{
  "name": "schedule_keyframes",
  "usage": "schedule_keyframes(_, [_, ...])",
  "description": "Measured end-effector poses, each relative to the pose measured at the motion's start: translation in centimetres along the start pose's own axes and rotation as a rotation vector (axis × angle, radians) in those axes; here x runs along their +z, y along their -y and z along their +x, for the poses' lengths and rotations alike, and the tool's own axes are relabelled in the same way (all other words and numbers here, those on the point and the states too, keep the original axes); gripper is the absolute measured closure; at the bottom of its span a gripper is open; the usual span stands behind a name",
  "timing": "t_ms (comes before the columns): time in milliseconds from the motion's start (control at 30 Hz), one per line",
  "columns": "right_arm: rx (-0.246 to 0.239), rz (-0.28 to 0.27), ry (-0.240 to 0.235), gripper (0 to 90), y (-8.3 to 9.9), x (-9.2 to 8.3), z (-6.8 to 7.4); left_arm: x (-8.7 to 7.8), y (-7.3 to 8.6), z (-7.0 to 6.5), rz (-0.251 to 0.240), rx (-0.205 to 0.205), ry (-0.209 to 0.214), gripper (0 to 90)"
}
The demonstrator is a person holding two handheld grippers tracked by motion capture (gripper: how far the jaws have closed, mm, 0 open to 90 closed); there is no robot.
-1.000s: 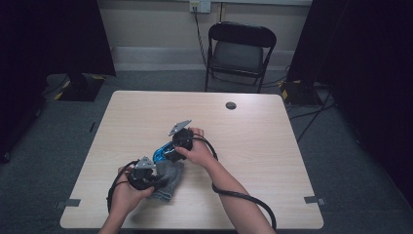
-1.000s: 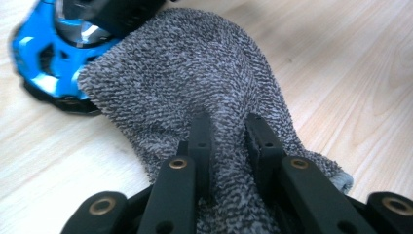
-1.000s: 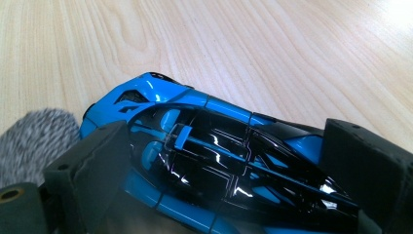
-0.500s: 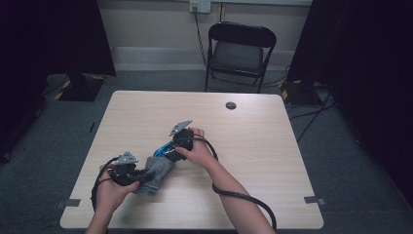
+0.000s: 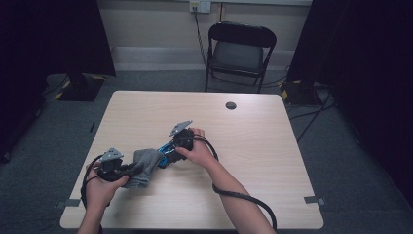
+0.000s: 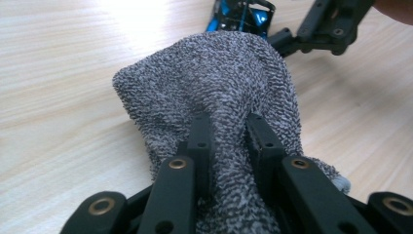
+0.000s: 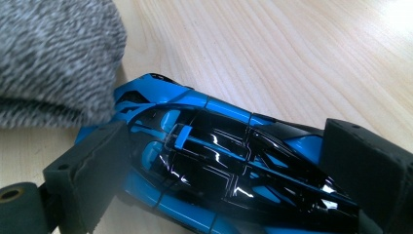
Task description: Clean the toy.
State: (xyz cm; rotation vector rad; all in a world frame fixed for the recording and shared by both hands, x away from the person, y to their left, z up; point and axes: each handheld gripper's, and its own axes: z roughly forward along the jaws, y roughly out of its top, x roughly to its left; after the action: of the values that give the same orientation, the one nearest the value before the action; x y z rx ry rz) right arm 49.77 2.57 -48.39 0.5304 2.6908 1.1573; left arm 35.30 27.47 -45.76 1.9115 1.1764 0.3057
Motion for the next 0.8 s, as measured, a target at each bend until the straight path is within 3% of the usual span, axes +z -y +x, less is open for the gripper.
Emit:
schedule_keyframes(100, [-0.002,0.001,0.0,4.3,0.0,0.0,0.0,-0.1,0.0,0.3,-0.022,-0.002,-0.023,75.3])
schedule_keyframes(400, [-0.001,0.002,0.001,4.3,0.0,0.0,0.0,0.4,0.6,1.9,-0.016,-0.037,-0.18,75.2])
schedule_keyframes(567, [-0.002,-0.004,0.0,4.3,0.0,0.0,0.0,1.5,0.6,1.7,0.018,-0.034,-0.188,73.9])
schedule_keyframes(600, [-0.002,-0.005,0.0,4.3,0.0,0.0,0.0,2.2,0.6,1.5,0.053,-0.028,-0.19,73.8])
schedule_keyframes(800, [-0.001,-0.007,0.001,4.3,0.1,0.0,0.0,3.2,0.3,0.2,0.122,0.002,-0.143,74.5])
